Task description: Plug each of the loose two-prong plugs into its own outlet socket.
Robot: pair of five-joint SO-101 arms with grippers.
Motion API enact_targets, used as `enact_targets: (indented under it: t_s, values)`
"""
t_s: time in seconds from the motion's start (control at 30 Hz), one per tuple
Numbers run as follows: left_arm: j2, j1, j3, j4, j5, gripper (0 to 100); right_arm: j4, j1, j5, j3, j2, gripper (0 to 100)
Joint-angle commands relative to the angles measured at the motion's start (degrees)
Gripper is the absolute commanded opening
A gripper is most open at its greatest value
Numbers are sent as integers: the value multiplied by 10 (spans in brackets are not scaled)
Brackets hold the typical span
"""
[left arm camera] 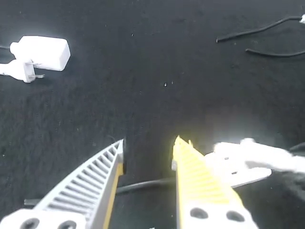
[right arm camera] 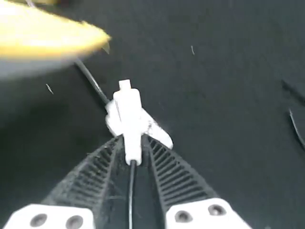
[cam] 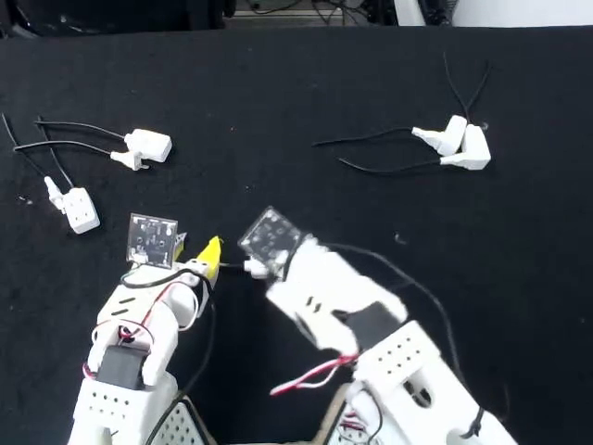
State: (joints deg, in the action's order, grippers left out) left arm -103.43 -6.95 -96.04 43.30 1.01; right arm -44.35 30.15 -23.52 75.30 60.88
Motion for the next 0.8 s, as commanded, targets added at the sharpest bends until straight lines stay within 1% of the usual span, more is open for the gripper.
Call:
enact_targets:
  t_s: [0.0, 0.1, 0.23, 0.3, 0.4, 0.47, 0.53, 0.63, 0.77]
  values:
    - [-1, -3, -11, 1, -6, 173, -115, -66, -84, -51, 26, 11]
    - [-2, -4, -11, 0, -6, 173, -186, -84, -115, -65, 27, 11]
    - [-2, -3, -11, 0, -6, 173, -232, -74, -106, -109, 26, 11]
    - [-2, -3, -11, 1, -6, 173, -244, -51, -87, -129, 25, 11]
    - [-2, -5, -13, 2, -6, 173, -256, -2, -78, -136, 24, 11]
    - [-2, -4, -13, 4, -6, 173, -258, 9, -81, -136, 15, 11]
    - [-2, -3, -13, 5, -6, 173, -259, -12, -86, -137, -12, 11]
    - [-2, -3, -13, 5, -6, 173, -254, -76, -139, -140, -77, 11]
    - [-2, -3, -13, 5, -7, 173, -250, -146, -178, -160, -156, 11]
